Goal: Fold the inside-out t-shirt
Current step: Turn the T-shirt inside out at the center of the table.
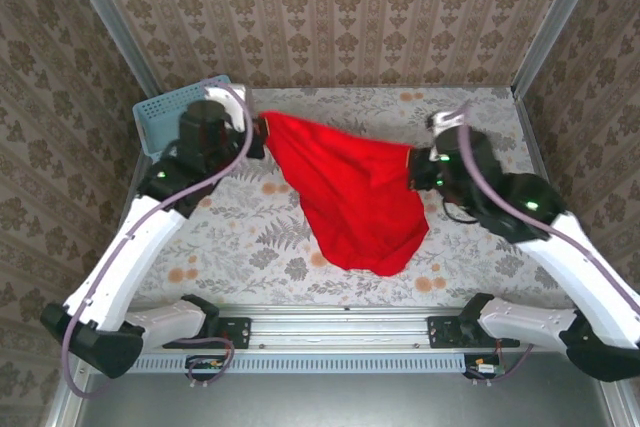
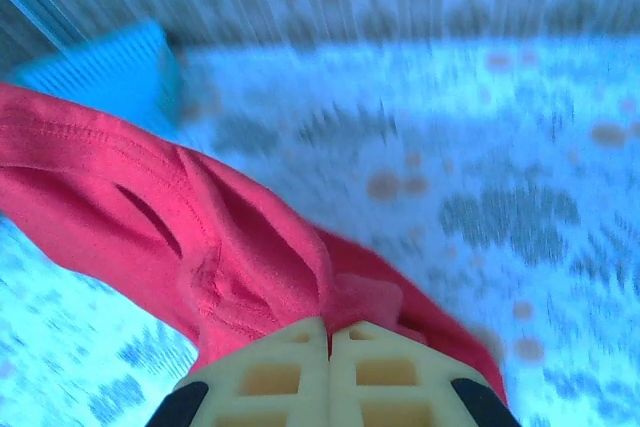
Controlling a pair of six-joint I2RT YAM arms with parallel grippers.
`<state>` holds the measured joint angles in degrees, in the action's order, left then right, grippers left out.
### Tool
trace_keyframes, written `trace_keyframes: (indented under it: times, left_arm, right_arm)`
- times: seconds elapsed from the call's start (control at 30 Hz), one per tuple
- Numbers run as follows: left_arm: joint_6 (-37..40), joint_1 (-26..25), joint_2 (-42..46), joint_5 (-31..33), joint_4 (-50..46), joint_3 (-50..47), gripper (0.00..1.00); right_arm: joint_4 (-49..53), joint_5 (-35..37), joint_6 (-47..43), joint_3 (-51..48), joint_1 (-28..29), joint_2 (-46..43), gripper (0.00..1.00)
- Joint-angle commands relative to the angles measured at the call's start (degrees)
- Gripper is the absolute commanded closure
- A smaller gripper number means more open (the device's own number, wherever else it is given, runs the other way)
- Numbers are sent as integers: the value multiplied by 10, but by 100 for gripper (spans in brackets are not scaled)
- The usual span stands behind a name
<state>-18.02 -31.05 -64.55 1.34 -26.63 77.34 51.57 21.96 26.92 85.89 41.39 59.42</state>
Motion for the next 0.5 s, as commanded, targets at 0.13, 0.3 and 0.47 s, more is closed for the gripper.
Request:
trace_keyframes:
  times: [0.13,0.3,0.47]
  left_arm:
    - [40,-32,59,10,20,-62,100]
    - [-20,-20,20,24,-20,-175,100]
    - [-62,-2,-46,5,-55,-235,96]
  right_arm:
    - [21,20,-12,-79,-1,-84,100]
    - [-15,-24,53,-241,-1,-69,100]
    - [-124,-114,103,-338,2,-21,100]
